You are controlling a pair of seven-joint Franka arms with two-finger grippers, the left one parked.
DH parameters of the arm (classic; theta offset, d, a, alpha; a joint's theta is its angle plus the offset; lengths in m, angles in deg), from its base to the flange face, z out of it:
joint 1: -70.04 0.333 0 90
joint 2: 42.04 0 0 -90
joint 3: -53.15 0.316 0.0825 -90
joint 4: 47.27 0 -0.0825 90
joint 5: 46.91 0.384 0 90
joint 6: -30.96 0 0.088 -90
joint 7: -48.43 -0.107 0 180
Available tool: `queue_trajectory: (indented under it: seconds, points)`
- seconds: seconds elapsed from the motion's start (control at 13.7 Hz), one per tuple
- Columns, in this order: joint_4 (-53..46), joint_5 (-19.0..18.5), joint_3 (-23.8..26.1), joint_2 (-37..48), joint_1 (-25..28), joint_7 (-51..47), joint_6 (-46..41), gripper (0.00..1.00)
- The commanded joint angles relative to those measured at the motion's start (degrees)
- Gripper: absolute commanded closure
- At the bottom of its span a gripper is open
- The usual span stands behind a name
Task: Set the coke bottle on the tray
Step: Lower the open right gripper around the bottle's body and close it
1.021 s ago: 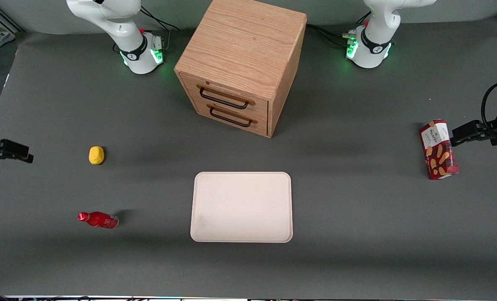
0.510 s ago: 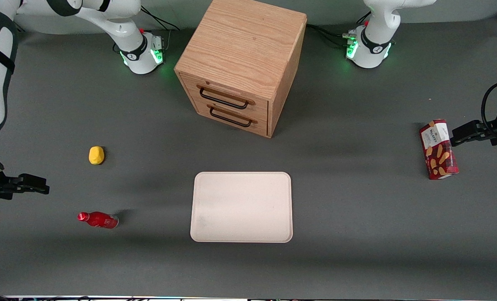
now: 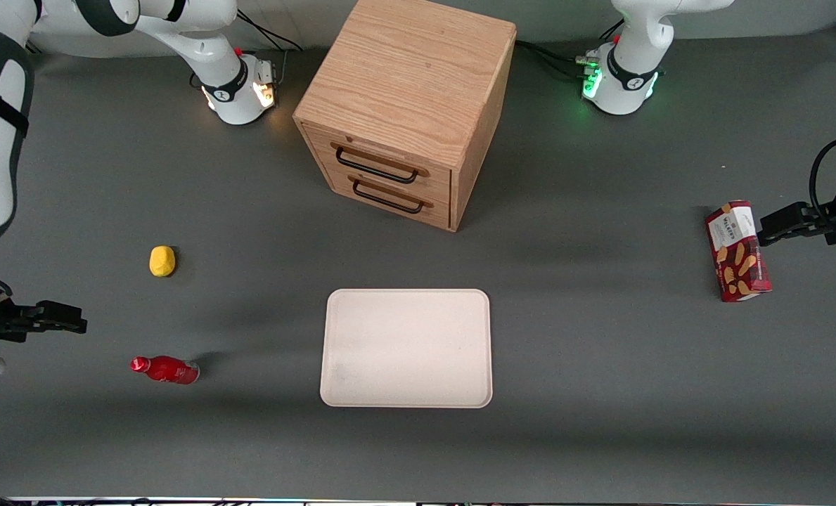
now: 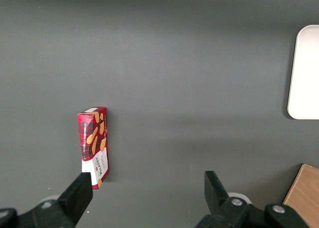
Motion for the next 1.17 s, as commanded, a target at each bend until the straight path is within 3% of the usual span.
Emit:
queue_trajectory:
  seconds: [0.0, 0.58, 1.09]
  points:
    - [2.9, 1.4, 0.6, -1.7, -0.7, 1.5, 5.4, 0.0]
    - [12.0, 3.8, 0.5, -4.7, -0.6, 3.9, 21.5, 0.0]
    - [16.3, 5.4, 0.5, -5.3, -0.5, 3.9, 25.0, 0.0]
